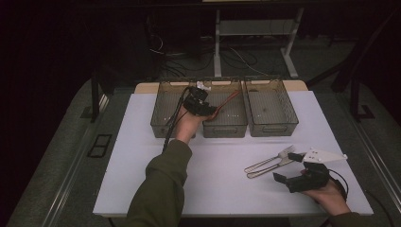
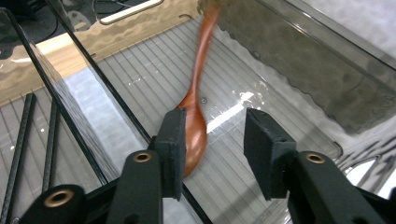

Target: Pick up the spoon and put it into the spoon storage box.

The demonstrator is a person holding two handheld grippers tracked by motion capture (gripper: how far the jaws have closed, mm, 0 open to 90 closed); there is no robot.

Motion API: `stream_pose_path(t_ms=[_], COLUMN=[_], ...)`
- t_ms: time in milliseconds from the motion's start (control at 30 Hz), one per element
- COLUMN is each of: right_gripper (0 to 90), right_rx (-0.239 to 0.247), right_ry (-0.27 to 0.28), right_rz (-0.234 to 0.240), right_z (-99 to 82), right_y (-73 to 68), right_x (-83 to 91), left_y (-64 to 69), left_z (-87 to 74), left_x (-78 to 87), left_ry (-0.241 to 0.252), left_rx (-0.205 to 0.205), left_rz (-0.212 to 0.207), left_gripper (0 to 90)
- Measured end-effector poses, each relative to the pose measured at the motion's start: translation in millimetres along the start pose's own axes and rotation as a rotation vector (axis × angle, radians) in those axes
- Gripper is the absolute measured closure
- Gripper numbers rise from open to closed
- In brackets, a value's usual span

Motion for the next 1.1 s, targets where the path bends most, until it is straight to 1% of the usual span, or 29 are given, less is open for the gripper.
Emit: stream_pose_path(t_ms=[100,167,333,400,500,567,667,700,733,800,833,967,1000,1067,1100], right_gripper=[0.3,0.3,0.3,0.3,0.3,0.3,0.3,0.3,0.3,0.3,0.2,0.2,0.2,0.3,0.3], right_rx=[-0.001,0.000,-0.001,0.001,0.000,0.000,-0.002,-0.002,-0.002,-0.002,-0.002,0.001,0.001,0.000,-0.002], right_ry=[0.001,0.000,-0.002,-0.002,-0.001,-0.003,-0.003,-0.003,-0.003,-0.003,-0.004,0.000,-0.001,-0.004,-0.005], right_rz=[0.000,0.000,-0.002,-0.002,-0.002,-0.002,-0.004,-0.004,-0.003,-0.003,-0.003,-0.005,-0.004,-0.004,-0.006], right_z=[0.0,0.0,-0.1,-0.1,0.1,0.0,0.1,0.1,0.1,0.1,0.1,0.2,0.2,0.0,0.0], right_y=[-0.1,-0.2,-0.3,-0.5,-0.8,-1.1,-1.4,-1.4,-1.3,-1.4,-1.5,-1.0,-0.9,-1.0,-1.3], right_x=[0.1,0.0,0.0,-0.1,-0.1,-0.3,-0.3,-0.2,-0.3,-0.4,-0.3,-0.2,-0.2,-0.4,-0.5], left_y=[0.1,1.8,8.6,11.8,15.5,18.6,22.0,22.3,23.8,25.8,26.6,30.6,31.9,32.8,33.4], left_z=[1.5,3.2,6.4,6.3,5.6,4.7,1.4,0.6,-0.5,-2.9,-3.7,-10.2,-12.1,-16.1,-18.4], left_x=[4.3,7.1,18.0,23.8,31.4,36.9,46.0,48.2,50.6,56.9,59.0,69.4,71.9,77.9,80.6], left_ry=[0.012,0.033,0.062,0.065,0.076,0.098,0.119,0.120,0.130,0.140,0.143,0.158,0.168,0.169,0.176], left_rx=[-0.004,-0.003,-0.042,-0.063,-0.083,-0.081,-0.091,-0.101,-0.099,-0.107,-0.105,-0.131,-0.131,-0.139,-0.137], left_rz=[-0.015,-0.029,-0.069,-0.093,-0.116,-0.134,-0.165,-0.172,-0.178,-0.194,-0.199,-0.223,-0.225,-0.233,-0.239], left_gripper=[54.8,52.8,47.2,44.6,41.7,39.9,38.0,37.4,36.9,35.7,35.2,33.8,33.0,32.1,31.3])
Point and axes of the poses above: each handheld gripper's, and its own axes: x roughly backward along the jaws, z roughly out of its top, y roughly to its right, the point moved 3 cm from there along -x, roughly forward along the jaws, and after that the axes turned 10 degrees about y, right-handed, at the moved point
